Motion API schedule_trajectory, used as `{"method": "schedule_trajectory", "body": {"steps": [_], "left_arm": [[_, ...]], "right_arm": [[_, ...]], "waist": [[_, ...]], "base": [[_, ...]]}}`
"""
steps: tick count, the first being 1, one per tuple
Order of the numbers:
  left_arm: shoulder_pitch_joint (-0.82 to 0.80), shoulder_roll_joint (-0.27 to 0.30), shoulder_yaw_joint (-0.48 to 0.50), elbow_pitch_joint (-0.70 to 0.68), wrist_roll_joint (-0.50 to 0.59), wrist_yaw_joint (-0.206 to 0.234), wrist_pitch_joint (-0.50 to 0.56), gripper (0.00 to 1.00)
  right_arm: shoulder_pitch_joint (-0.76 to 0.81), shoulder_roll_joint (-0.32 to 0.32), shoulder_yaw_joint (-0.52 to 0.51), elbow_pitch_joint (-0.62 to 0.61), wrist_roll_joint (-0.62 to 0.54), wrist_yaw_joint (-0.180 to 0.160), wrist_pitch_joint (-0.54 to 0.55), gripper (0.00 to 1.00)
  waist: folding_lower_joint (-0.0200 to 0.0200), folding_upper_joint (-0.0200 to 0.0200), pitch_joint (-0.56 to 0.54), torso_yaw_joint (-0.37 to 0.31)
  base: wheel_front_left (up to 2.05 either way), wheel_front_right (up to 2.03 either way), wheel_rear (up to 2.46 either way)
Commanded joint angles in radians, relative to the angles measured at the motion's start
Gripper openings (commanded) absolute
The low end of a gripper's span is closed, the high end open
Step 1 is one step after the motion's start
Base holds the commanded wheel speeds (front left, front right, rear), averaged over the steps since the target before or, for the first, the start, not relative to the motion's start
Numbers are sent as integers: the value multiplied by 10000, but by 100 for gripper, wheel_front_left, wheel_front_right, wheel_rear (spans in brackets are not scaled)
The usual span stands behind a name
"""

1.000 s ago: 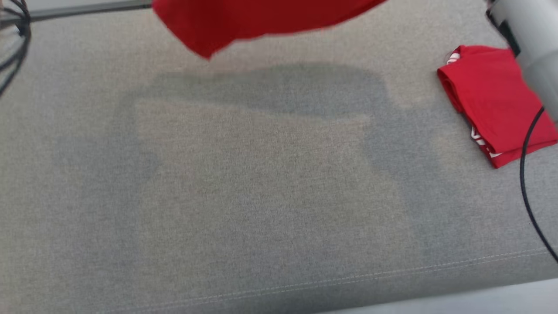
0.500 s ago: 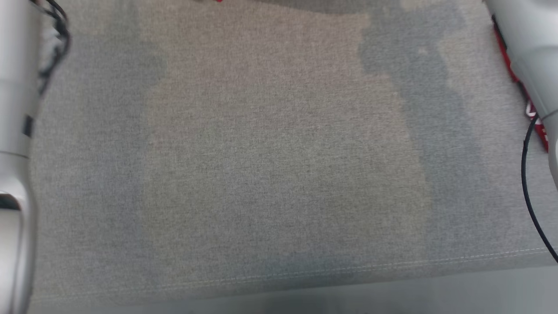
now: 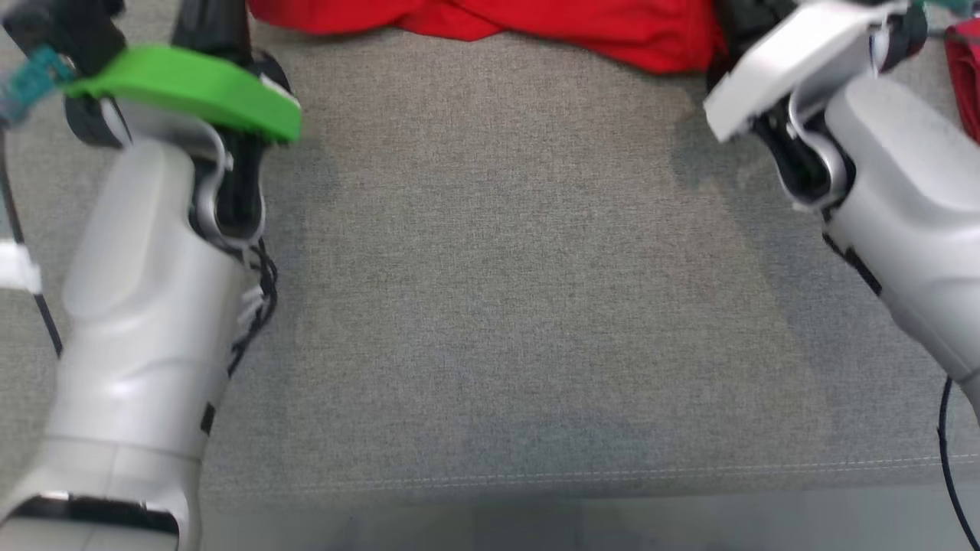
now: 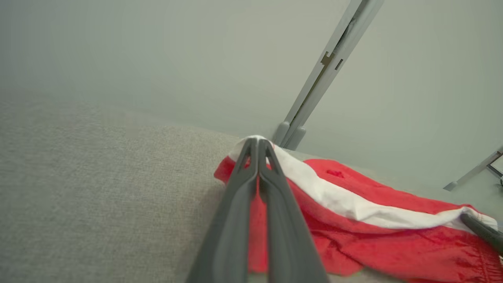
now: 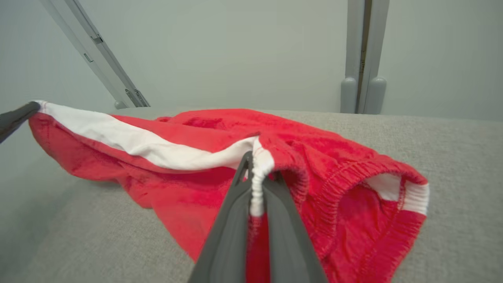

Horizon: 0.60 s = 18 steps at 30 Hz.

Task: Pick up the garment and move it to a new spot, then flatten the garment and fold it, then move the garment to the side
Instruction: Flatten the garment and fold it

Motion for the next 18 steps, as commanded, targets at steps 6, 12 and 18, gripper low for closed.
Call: {"method": "schedule_trajectory", "body": {"steps": [6,12,18], "left_arm": [[2187,430,215,-1863,431,76,0,0],[4503,870,304,-3616,438,671,205,0],[6349,1171,210,-5094,288,1197,733,0]], "right_arm": [[1775,-807,187,-1833,1095,-10,-33,0],[3549,-1196,-41,-2996,1230,-8,-37,0],[4866,-1437,-82,-3238,982,-8,-36,0]], "waist": [[-2,0,-446,-149],[-2,0,-1025,-273],[-2,0,-1575,-261]], "base": [[0,0,0],[0,0,0],[0,0,0]]}}
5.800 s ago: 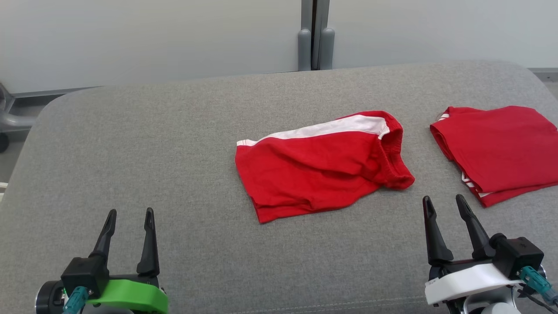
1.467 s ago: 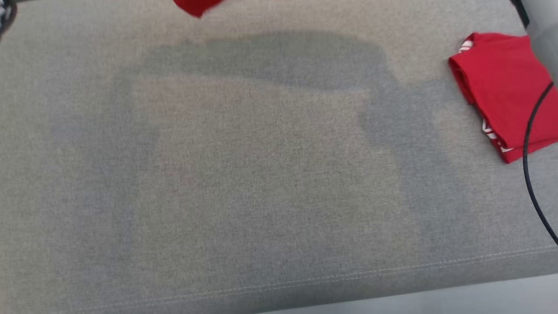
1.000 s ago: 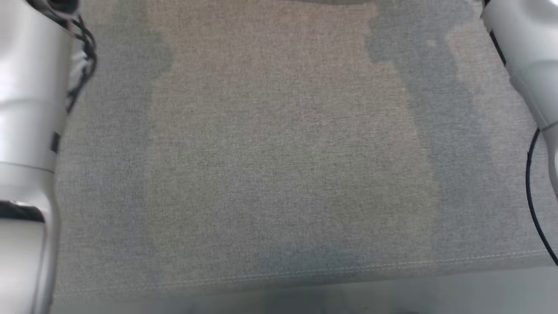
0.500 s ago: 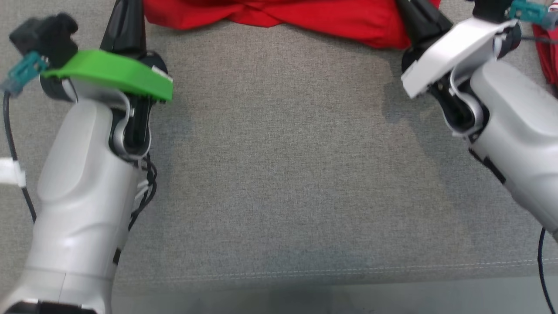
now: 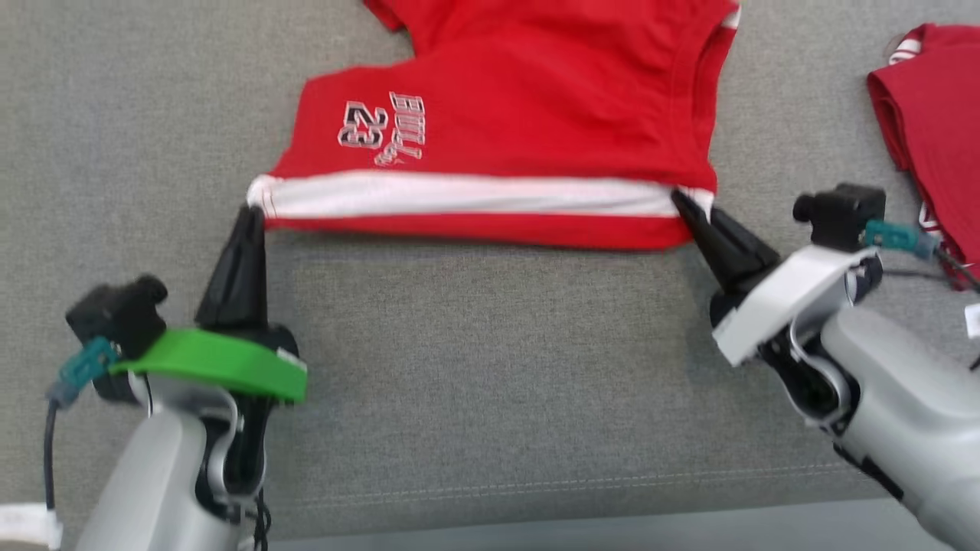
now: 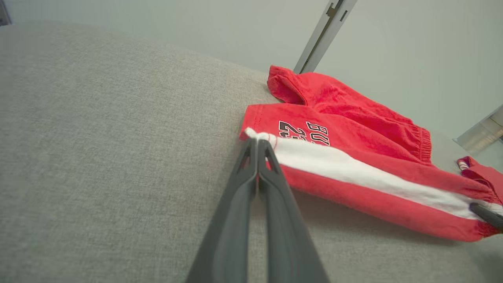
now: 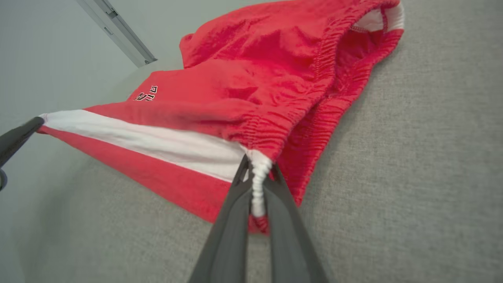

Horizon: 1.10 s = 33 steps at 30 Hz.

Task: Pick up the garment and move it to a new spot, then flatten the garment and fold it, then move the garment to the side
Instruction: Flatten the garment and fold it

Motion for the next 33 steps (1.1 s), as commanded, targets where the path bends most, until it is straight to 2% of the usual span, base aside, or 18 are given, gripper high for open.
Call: {"method": "schedule_trajectory", "body": {"steps": [1,5,8,14,22,33], "left_arm": [[362,102,-23,-218,-98,107,136,0],[1700,340,-157,-1212,-237,504,748,0],[2944,456,-263,-2124,-450,957,1257,0],[4307,584,-298,-2832,-791,1432,1733,0],[5132,490,-396,-2958,-1153,1702,2038,0],[5390,518,-234,-3049,-1457,1718,2019,0]], "right_arm": [[310,-74,-21,9,-107,-2,-34,0],[1194,-145,-17,85,-355,-2,-35,0],[1951,-76,-153,145,-574,-2,-35,0],[3015,93,-545,346,-1075,-7,-32,0],[4314,246,-1220,280,-1362,-8,9,0],[5399,528,-2059,-385,-2035,-8,431,0]], "waist": [[1,0,-401,-6],[1,0,-871,-21],[1,0,-1369,-75],[1,0,-2033,-17],[1,0,-2517,209],[1,0,-2594,131]], "base": [[0,0,0],[0,0,0],[0,0,0],[0,0,0],[0,0,0],[0,0,0]]}}
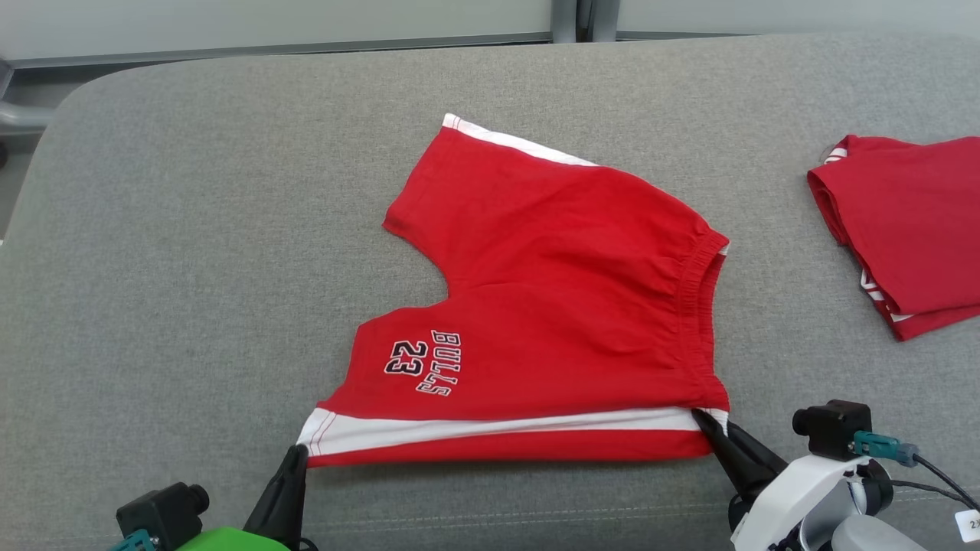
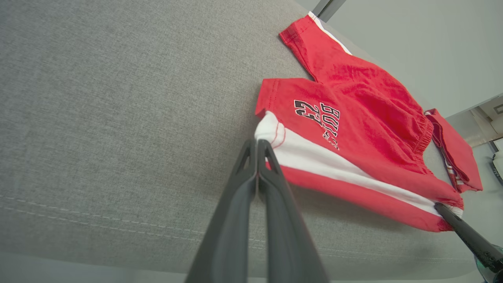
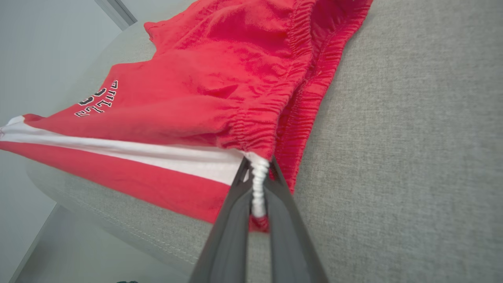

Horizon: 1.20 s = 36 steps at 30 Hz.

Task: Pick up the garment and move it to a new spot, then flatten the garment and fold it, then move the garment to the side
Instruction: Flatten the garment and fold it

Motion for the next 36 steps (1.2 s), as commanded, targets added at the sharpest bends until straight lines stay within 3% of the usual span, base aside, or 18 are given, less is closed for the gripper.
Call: {"method": "schedule_trajectory", "body": {"steps": [1,12,15,19,26,36], "left_arm": [[-43,93,104,-48,-90,-14,-58,0],[-1273,481,441,-331,188,-265,-170,0],[-2296,643,488,-301,499,-282,-83,0],[-4438,778,321,309,867,-591,337,0],[-7529,590,-167,2645,922,-1438,1132,0],[-10745,287,-408,6653,859,-2595,970,0]], "right_arm": [[147,15,-34,-161,-68,-16,80,0],[109,465,-616,-1335,421,-15,342,0],[-207,713,-945,-1504,594,-15,263,0],[-1012,1518,-1389,-1259,720,-12,130,0],[-2645,2541,-1976,-171,416,-10,-161,0],[-4633,3439,-1878,1370,392,-8,-397,0]], "waist": [[1,0,22,-64],[1,0,382,-453],[1,0,633,-565],[1,0,1056,-941],[1,0,1817,-1582],[1,0,2853,-2330]], "base": [[0,0,0],[0,0,0],[0,0,0],[0,0,0],[0,0,0],[0,0,0]]}}
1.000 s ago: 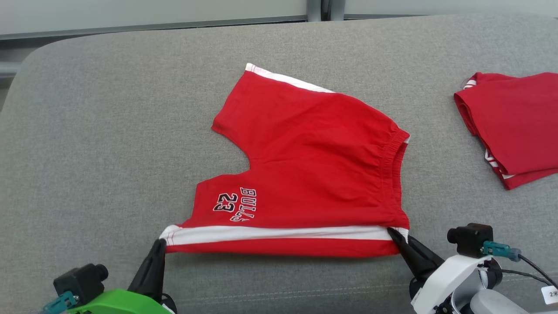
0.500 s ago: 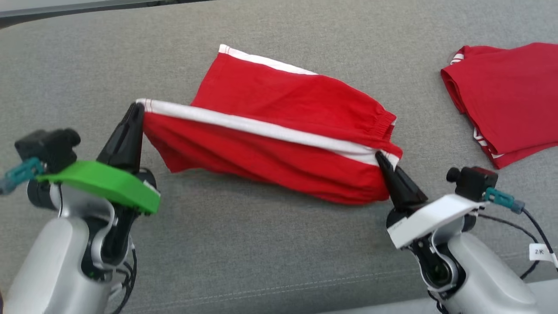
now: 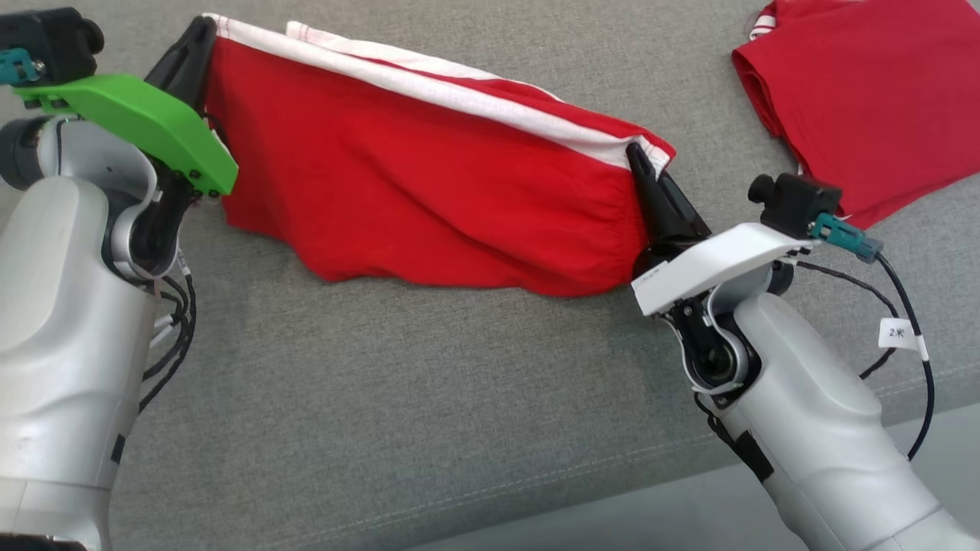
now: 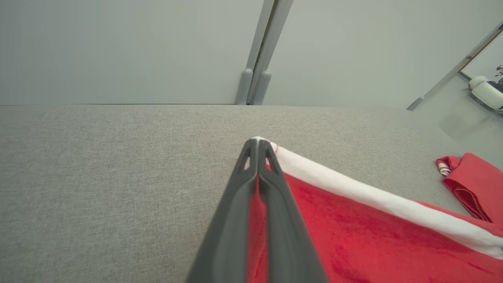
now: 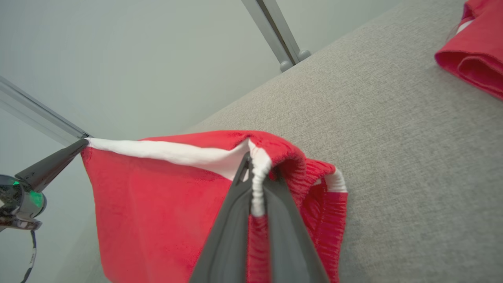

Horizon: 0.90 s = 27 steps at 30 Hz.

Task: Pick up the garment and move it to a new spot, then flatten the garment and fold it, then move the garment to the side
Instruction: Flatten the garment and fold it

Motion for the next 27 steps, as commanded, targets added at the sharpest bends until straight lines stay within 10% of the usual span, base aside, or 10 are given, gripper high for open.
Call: {"method": "schedule_trajectory", "body": {"steps": [1,19,20,21,22,27], "left_arm": [[-481,-25,-73,532,-8,-150,-162,0],[-2511,-295,-1350,3982,-540,-399,-1758,0],[-2555,-307,-1392,4148,-615,-399,-1784,3],[-2606,-326,-1431,4317,-674,-400,-1799,45],[-2663,-340,-1482,4449,-714,-400,-1840,100],[-2801,-460,-1819,4905,-720,-401,-2287,100]], "right_arm": [[-335,149,-15,134,77,-1,-64,0],[-1211,716,173,600,466,-2,-84,0],[-1242,710,210,602,525,-2,-84,18],[-1249,714,351,625,620,-1,-84,44],[-1251,722,432,657,692,-1,-84,100],[-1192,563,353,619,599,-2,-85,100]], "waist": [[-1,-1,561,-496],[-1,-1,1319,-1155],[-1,-1,1323,-1159],[-1,-1,1322,-1159],[-1,-1,1316,-1155],[-1,-1,1234,-1027]], "base": [[0,0,0],[0,0,0],[0,0,0],[0,0,0],[0,0,0],[0,0,0]]}}
